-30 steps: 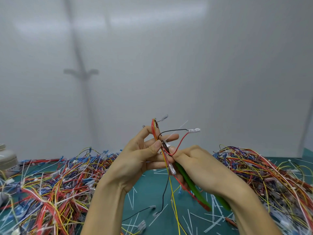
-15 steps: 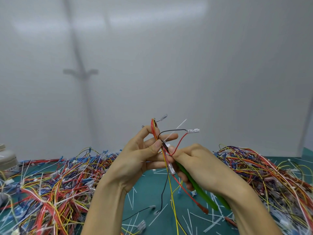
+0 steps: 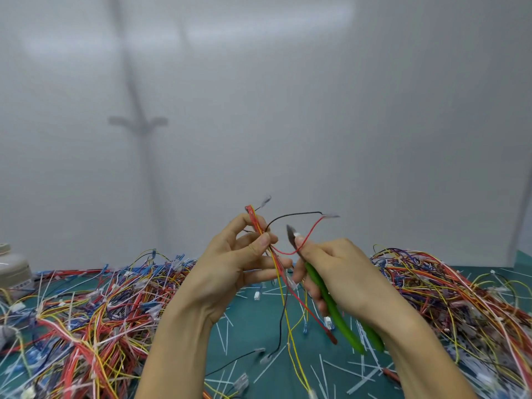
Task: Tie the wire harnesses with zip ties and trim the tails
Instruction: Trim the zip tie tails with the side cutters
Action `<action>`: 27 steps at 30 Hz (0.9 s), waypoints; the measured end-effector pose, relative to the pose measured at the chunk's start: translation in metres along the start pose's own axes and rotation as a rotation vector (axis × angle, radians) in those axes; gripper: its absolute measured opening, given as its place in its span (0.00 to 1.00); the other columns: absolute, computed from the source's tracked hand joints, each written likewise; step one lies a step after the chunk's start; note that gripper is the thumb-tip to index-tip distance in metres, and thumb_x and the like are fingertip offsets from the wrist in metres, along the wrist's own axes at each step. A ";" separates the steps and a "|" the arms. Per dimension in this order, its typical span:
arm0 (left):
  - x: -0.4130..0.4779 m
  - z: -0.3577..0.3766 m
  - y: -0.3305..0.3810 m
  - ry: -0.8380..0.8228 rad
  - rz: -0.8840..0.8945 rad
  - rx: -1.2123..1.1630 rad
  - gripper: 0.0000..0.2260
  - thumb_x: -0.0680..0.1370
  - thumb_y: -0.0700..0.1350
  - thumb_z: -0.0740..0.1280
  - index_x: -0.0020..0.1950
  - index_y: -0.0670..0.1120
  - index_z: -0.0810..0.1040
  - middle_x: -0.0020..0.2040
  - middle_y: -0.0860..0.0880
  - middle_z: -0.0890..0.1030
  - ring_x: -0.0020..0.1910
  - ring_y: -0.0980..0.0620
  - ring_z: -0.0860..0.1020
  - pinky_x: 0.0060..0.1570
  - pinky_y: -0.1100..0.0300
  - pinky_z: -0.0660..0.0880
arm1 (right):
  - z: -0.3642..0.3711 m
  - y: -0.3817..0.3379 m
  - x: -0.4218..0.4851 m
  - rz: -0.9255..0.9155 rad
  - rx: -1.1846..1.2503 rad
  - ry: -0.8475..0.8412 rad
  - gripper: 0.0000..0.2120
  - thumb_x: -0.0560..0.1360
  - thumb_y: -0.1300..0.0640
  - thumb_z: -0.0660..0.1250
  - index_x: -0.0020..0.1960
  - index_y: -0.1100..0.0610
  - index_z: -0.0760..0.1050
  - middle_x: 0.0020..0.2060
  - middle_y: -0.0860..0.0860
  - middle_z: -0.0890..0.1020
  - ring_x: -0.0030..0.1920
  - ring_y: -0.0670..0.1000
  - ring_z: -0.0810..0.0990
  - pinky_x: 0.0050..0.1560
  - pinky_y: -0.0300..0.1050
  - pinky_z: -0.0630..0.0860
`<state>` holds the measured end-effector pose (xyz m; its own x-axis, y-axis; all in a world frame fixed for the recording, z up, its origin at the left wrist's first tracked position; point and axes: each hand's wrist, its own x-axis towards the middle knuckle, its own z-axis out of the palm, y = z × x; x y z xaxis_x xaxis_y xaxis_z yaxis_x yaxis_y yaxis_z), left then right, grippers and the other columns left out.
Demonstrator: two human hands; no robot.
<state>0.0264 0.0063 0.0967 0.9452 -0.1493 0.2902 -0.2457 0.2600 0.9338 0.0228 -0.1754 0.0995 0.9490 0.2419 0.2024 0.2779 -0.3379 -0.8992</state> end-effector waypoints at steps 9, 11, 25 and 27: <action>0.002 -0.001 0.000 0.179 0.026 0.187 0.03 0.79 0.39 0.67 0.52 0.42 0.79 0.36 0.50 0.83 0.34 0.48 0.84 0.30 0.63 0.79 | -0.007 0.005 0.012 0.019 0.280 0.378 0.28 0.82 0.41 0.54 0.39 0.59 0.80 0.26 0.50 0.80 0.24 0.52 0.75 0.34 0.54 0.78; 0.003 -0.001 -0.002 0.203 0.036 0.263 0.03 0.79 0.39 0.67 0.52 0.42 0.79 0.35 0.51 0.83 0.33 0.48 0.84 0.32 0.62 0.80 | -0.012 0.004 0.010 -0.001 0.285 0.459 0.27 0.81 0.39 0.54 0.40 0.57 0.80 0.30 0.50 0.81 0.24 0.51 0.76 0.35 0.53 0.77; 0.011 -0.004 -0.025 0.217 -0.135 0.591 0.13 0.74 0.30 0.58 0.51 0.47 0.66 0.34 0.52 0.84 0.38 0.48 0.80 0.44 0.50 0.76 | -0.015 0.019 0.006 0.157 -0.679 0.170 0.23 0.82 0.41 0.46 0.52 0.53 0.75 0.48 0.55 0.82 0.49 0.58 0.80 0.51 0.51 0.75; 0.014 -0.003 -0.025 0.268 -0.128 0.523 0.15 0.75 0.26 0.52 0.47 0.47 0.65 0.36 0.50 0.82 0.37 0.54 0.82 0.40 0.57 0.74 | -0.009 0.041 0.015 0.290 -0.795 0.033 0.21 0.83 0.46 0.47 0.62 0.59 0.70 0.58 0.58 0.79 0.56 0.59 0.79 0.56 0.52 0.74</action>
<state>0.0463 0.0003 0.0764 0.9789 0.1148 0.1690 -0.1348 -0.2583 0.9566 0.0499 -0.1936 0.0695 0.9993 0.0248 0.0281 0.0336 -0.9246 -0.3793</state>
